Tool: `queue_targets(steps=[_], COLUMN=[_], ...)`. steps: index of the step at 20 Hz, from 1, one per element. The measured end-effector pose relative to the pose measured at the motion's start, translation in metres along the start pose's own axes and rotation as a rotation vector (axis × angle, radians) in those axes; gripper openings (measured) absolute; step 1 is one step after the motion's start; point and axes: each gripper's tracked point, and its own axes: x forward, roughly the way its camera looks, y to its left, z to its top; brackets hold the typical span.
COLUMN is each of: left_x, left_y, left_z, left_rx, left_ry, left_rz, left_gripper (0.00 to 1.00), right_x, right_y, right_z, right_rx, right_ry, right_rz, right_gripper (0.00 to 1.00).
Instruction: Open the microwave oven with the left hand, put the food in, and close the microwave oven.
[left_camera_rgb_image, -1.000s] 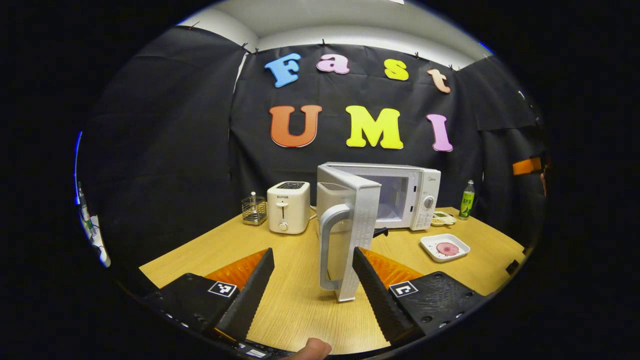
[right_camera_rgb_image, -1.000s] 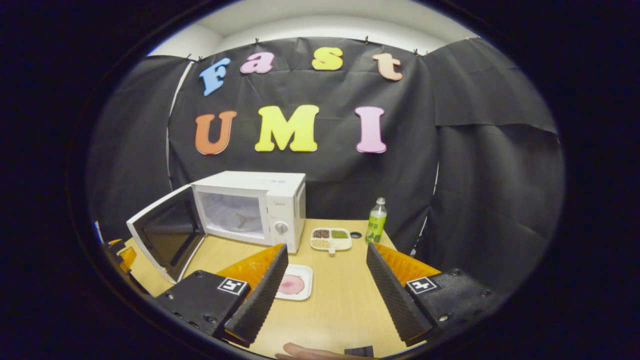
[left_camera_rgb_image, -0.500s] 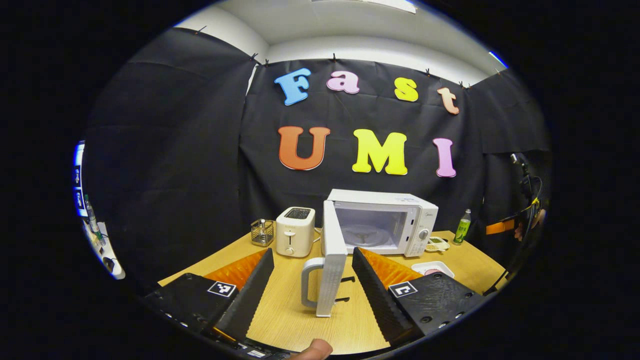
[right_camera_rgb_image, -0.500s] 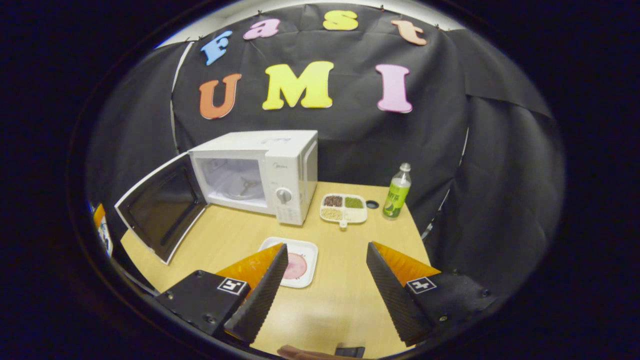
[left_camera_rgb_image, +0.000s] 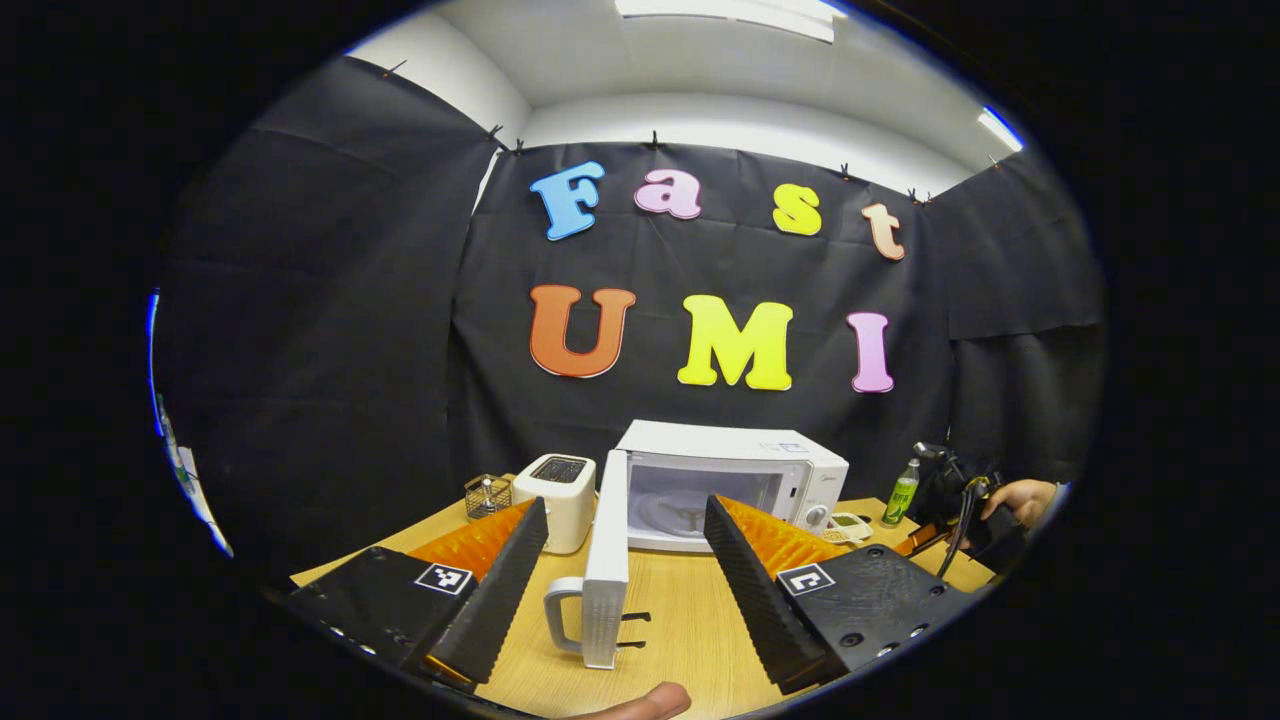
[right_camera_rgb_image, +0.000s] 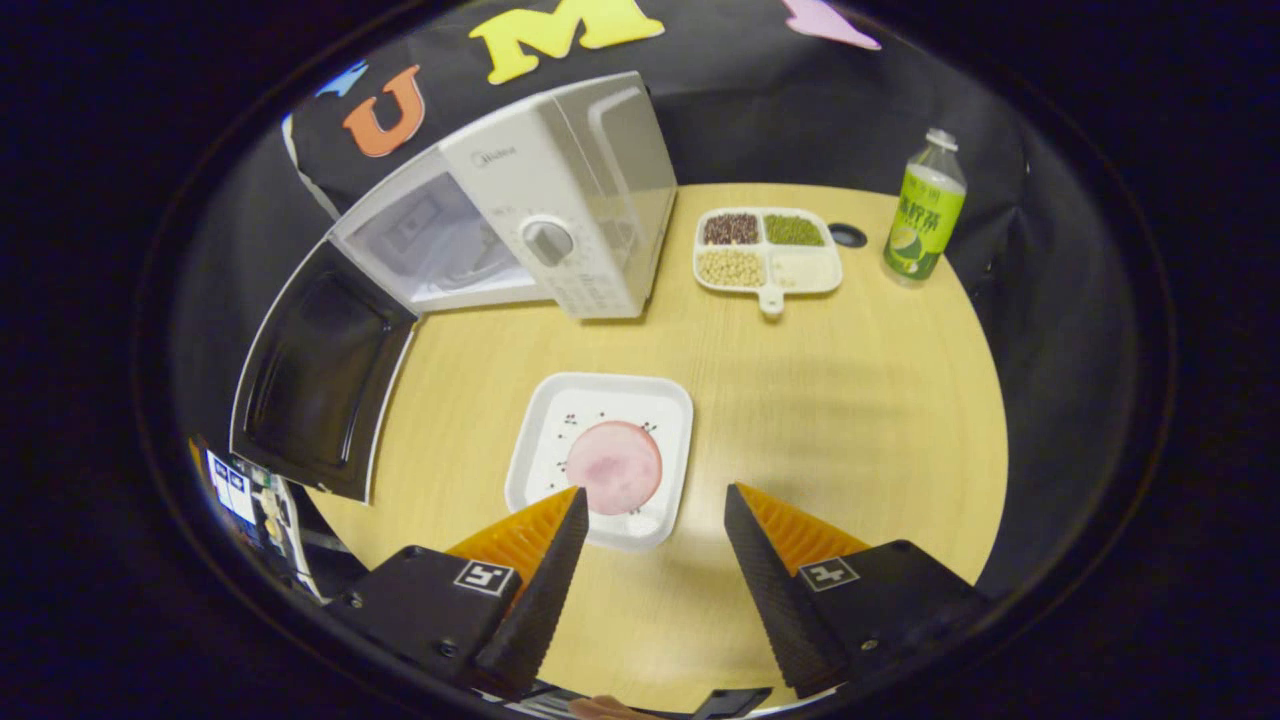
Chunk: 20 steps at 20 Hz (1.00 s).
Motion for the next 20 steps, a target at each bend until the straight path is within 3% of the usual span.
queue_targets(steps=[4, 5, 6, 7, 8, 10, 11, 12, 17, 18, 20], left_x=[0.008, 0.009, 0.009, 0.011, 0.012, 0.011, 0.012, 0.013, 0.009, 0.007, 0.004], left_y=[-0.003, -0.006, -0.008, -0.012, -0.015, -0.018, -0.018, -0.02, -0.022, -0.02, -0.015], left_z=[-0.002, 0.002, 0.004, 0.005, 0.005, 0.008, 0.006, 0.006, 0.014, 0.016, 0.019], left_rx=[0.039, 0.044, 0.049, 0.052, 0.054, 0.059, 0.064, 0.07, 0.086, 0.085, 0.092], left_ry=[0.002, -0.006, -0.014, -0.019, -0.024, -0.032, -0.032, -0.034, -0.075, -0.09, -0.106], left_rz=[0.029, 0.025, 0.019, 0.013, 0.008, -0.002, -0.005, -0.005, 0.008, 0.018, 0.035], left_gripper=[0.95, 0.95, 0.95, 0.83, 0.83, 0.83, 0.83, 0.83, 0.83, 0.94, 0.94], right_x=[0.041, 0.047, 0.053, 0.056, 0.059, 0.066, 0.075, 0.069, 0.073, 0.072, 0.072], right_y=[-0.007, -0.006, -0.005, -0.002, 0.002, 0.002, -0.001, -0.001, 0.0, -0.001, 0.002], right_z=[-0.003, 0.001, 0.003, 0.005, 0.005, -0.003, 0.001, 0.001, 0.004, 0.004, 0.002], right_rx=[0.074, 0.073, 0.063, 0.056, 0.054, 0.059, 0.054, 0.052, 0.095, 0.092, 0.133], right_ry=[0.119, 0.124, 0.134, 0.143, 0.167, 0.246, 0.234, 0.269, 0.306, 0.304, 0.282], right_rz=[0.016, 0.029, 0.043, 0.06, 0.082, 0.097, 0.103, 0.128, 0.211, 0.217, 0.237], right_gripper=[0.71, 0.8, 0.77, 0.58, 0.65, 0.47, 0.22, 0.1, 0.04, 0.04, 0.04])
